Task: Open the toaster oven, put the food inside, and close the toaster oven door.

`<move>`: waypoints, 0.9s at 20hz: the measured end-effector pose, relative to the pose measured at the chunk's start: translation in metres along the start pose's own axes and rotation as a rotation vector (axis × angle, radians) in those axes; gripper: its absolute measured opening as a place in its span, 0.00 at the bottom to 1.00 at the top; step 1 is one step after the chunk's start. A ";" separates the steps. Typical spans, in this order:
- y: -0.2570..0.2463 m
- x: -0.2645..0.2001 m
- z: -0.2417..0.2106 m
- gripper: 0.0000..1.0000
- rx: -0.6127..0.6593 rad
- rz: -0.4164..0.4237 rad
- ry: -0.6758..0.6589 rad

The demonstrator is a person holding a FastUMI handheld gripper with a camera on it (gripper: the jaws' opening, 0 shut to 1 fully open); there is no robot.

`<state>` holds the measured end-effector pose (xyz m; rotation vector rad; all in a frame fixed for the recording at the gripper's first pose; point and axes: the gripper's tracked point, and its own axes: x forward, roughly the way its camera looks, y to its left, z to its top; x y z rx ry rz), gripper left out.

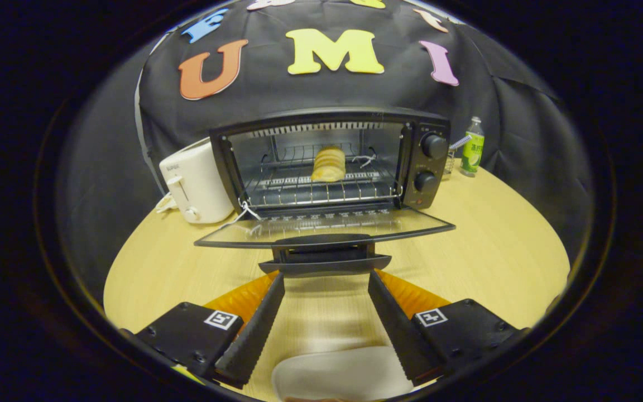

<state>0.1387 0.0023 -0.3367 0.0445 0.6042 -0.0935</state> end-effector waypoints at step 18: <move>-0.008 -0.104 0.107 1.00 -0.011 0.001 -0.314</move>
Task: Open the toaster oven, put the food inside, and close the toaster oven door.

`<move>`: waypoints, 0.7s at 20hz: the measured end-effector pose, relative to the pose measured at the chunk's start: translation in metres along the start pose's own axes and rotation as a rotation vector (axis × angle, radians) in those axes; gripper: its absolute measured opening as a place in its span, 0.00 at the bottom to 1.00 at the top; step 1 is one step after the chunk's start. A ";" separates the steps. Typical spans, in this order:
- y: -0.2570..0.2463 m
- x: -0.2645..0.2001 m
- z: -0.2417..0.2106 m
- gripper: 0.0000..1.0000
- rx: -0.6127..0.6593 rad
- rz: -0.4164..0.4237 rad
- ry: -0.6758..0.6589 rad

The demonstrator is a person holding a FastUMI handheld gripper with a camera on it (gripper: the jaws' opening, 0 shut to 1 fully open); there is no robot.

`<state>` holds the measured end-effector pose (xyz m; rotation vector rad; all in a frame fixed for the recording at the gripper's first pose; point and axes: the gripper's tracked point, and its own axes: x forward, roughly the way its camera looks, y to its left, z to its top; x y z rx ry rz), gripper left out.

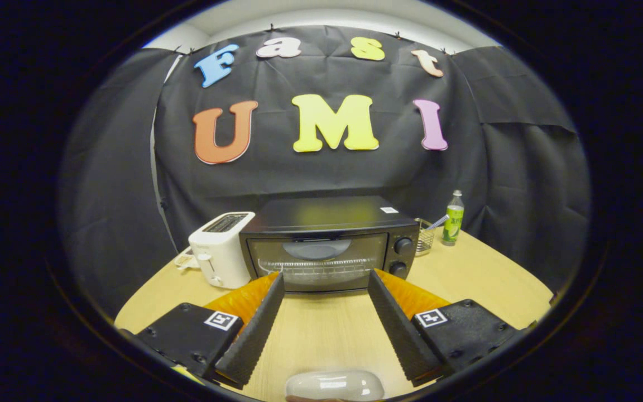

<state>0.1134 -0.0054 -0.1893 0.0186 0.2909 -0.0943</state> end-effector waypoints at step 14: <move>-0.056 -0.180 0.049 0.99 0.119 0.041 -0.159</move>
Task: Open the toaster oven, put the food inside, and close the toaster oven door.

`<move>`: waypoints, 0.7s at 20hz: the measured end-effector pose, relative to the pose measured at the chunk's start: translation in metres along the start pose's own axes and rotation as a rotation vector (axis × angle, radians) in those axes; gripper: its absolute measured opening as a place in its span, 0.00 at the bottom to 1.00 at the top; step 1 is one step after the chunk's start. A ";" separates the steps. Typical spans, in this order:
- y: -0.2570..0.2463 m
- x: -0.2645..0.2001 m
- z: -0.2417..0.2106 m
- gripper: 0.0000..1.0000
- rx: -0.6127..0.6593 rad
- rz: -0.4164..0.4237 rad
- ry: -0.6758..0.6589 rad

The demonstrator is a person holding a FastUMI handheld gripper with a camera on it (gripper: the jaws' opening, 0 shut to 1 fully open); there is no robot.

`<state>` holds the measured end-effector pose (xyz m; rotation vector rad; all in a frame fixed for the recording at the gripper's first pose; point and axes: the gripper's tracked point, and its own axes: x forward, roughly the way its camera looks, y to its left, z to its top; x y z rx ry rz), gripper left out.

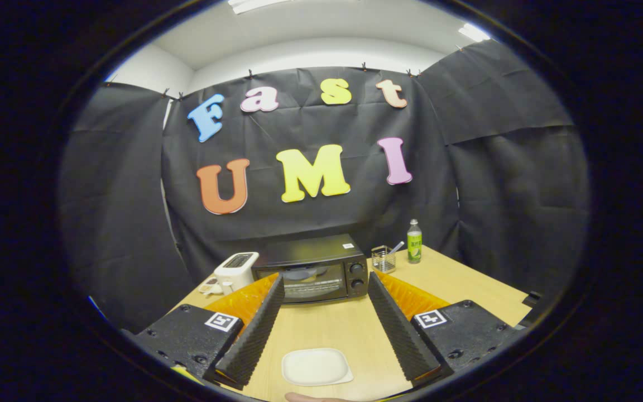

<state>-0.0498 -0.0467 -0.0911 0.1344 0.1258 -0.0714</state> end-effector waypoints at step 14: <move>0.022 -0.072 0.014 0.99 -0.088 -0.018 0.001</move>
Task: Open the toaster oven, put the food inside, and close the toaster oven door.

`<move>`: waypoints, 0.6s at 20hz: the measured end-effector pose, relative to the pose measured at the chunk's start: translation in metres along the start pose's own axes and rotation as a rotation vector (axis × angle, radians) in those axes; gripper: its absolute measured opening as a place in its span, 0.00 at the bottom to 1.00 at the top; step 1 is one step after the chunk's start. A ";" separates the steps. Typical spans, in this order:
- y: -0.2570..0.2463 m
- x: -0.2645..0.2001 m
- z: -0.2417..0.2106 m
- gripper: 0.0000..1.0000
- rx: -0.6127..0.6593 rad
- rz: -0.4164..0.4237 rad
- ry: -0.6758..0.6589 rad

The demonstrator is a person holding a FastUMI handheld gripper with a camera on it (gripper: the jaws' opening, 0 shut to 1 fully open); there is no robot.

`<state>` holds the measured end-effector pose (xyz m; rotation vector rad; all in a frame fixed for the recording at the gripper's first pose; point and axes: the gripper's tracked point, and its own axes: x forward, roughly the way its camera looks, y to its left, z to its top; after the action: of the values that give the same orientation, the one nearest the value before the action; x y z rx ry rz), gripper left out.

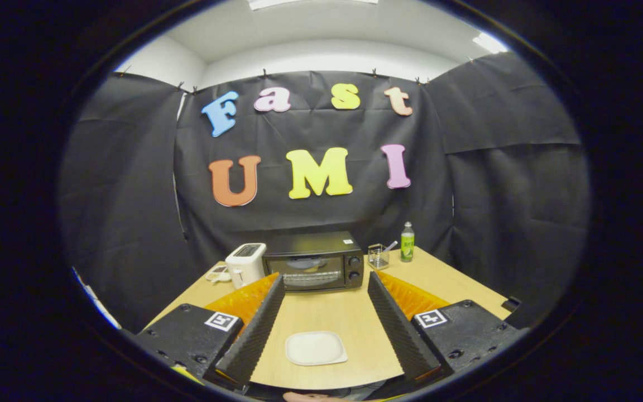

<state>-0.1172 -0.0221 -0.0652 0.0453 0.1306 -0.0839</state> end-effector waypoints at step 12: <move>0.018 -0.021 -0.002 0.99 -0.100 0.063 -0.044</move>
<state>-0.1370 -0.0021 -0.0633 -0.0524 0.0895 -0.0153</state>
